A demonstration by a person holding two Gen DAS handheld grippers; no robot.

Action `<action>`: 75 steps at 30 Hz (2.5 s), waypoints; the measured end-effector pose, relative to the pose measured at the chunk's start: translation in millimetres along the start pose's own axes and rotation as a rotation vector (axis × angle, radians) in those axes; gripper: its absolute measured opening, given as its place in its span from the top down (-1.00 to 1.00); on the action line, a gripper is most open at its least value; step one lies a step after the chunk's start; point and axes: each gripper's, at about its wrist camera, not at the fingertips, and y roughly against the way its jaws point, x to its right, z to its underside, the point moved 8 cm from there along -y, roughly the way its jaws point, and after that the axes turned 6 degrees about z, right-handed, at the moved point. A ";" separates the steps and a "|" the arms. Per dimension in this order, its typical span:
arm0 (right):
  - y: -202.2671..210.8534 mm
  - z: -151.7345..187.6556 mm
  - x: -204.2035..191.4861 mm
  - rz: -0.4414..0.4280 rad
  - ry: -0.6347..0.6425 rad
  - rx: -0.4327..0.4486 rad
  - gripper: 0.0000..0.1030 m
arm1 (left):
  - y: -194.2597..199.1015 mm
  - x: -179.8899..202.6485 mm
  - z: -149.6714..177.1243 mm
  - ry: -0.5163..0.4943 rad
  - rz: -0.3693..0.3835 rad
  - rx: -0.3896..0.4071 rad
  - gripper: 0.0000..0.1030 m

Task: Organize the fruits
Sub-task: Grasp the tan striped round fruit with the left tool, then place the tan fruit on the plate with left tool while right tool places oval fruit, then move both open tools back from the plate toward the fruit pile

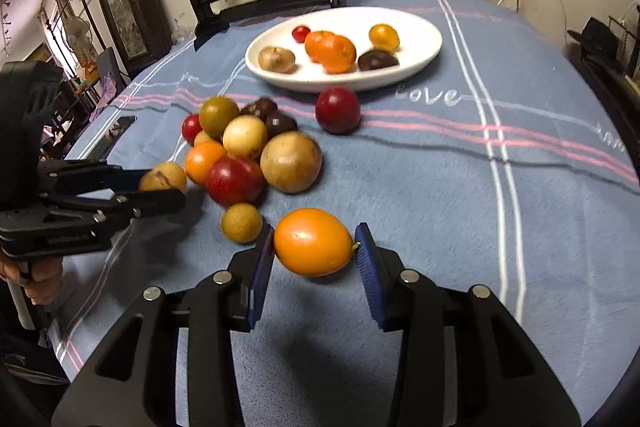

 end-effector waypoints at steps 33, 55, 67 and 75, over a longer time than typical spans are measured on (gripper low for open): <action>-81.6 -132.8 15.3 0.112 -0.031 0.179 -0.04 | -58.8 -68.3 -176.5 0.074 -0.156 0.204 -0.22; -42.7 -72.9 12.9 0.055 0.055 0.067 -0.28 | -5.1 -64.8 -76.0 0.089 -0.170 0.164 -0.68; -41.0 -44.1 -14.2 0.018 0.275 -0.008 -0.28 | -0.4 -89.5 -61.2 0.134 -0.151 0.158 -0.70; -52.7 -34.0 -21.0 0.025 0.318 -0.055 -0.28 | 5.3 -81.1 -58.8 0.114 -0.123 0.165 -0.70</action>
